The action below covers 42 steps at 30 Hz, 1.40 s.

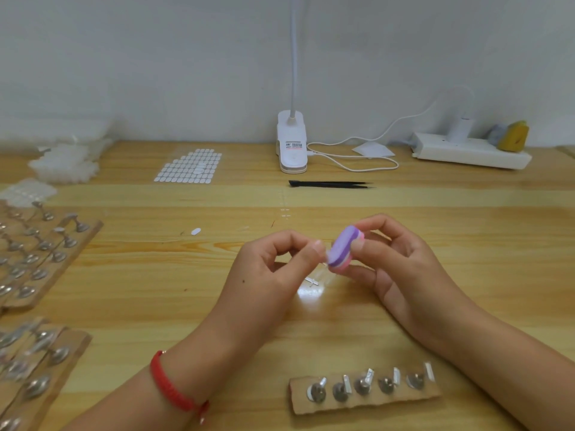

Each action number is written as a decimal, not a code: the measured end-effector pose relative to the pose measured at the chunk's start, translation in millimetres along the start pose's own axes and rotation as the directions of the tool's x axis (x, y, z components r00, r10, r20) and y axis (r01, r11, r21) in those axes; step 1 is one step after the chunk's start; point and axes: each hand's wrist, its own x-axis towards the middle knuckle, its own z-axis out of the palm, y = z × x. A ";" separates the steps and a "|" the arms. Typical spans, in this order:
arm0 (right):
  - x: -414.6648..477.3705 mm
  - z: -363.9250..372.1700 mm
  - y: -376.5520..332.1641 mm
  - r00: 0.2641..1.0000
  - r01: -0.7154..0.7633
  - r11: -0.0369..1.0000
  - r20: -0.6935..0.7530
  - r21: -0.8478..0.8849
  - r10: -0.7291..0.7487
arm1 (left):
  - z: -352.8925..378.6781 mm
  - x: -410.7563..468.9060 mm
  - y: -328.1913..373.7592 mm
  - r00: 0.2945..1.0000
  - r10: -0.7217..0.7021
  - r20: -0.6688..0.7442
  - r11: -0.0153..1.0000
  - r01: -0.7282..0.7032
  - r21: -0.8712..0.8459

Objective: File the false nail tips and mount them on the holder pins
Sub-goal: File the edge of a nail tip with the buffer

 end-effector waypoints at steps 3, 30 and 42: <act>-2.7 2.7 1.0 0.992 0.003 0.993 0.124 -0.119 0.012 | 0.6 0.7 -2.8 0.999 0.036 -0.018 0.999 -0.036 0.035; -0.4 -1.9 1.0 1.000 -0.002 1.000 0.026 -0.024 0.002 | 1.7 -2.2 -1.4 0.994 0.102 -0.031 0.988 -0.098 0.118; -1.2 -1.2 0.3 0.996 0.005 0.998 0.094 -0.070 0.002 | 2.1 2.0 -4.1 0.992 0.082 -0.096 0.996 -0.078 0.043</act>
